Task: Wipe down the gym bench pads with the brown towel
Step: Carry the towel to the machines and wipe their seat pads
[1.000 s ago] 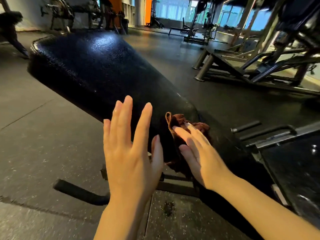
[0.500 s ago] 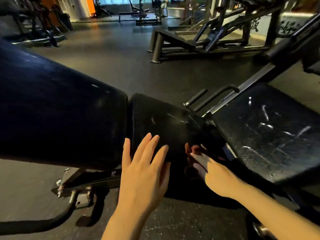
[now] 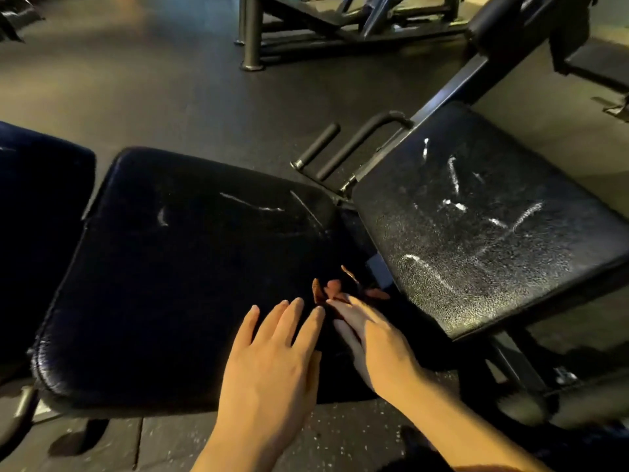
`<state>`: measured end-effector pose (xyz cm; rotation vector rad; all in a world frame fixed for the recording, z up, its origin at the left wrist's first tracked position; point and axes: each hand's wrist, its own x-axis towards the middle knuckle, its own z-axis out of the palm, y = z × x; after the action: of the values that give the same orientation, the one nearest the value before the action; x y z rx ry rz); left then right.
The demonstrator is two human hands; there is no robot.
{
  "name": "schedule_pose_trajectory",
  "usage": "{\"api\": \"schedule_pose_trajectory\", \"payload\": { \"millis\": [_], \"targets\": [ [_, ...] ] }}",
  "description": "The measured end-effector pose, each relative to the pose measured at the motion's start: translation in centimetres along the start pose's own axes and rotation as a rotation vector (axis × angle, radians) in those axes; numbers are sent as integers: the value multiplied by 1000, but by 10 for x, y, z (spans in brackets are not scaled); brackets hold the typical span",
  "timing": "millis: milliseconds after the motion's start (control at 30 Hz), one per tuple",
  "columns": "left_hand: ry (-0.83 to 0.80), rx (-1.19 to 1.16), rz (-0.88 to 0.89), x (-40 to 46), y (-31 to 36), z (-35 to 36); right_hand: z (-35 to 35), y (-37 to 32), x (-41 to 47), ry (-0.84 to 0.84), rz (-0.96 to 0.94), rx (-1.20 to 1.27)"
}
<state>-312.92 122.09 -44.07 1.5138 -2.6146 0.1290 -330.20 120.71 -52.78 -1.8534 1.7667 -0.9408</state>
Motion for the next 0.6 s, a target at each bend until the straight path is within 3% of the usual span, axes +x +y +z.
{"api": "schedule_pose_trajectory", "payload": {
  "millis": [133,400,600],
  "targets": [
    [-35,44,36,2,7,12,-21,7,4,-116,-64,-20],
    [22,51,179,-5,-3,18,-5,10,-8,101,-139,-111],
    [-13,-100,30,5,23,20,0,9,-5,247,-167,-55]
  ]
}}
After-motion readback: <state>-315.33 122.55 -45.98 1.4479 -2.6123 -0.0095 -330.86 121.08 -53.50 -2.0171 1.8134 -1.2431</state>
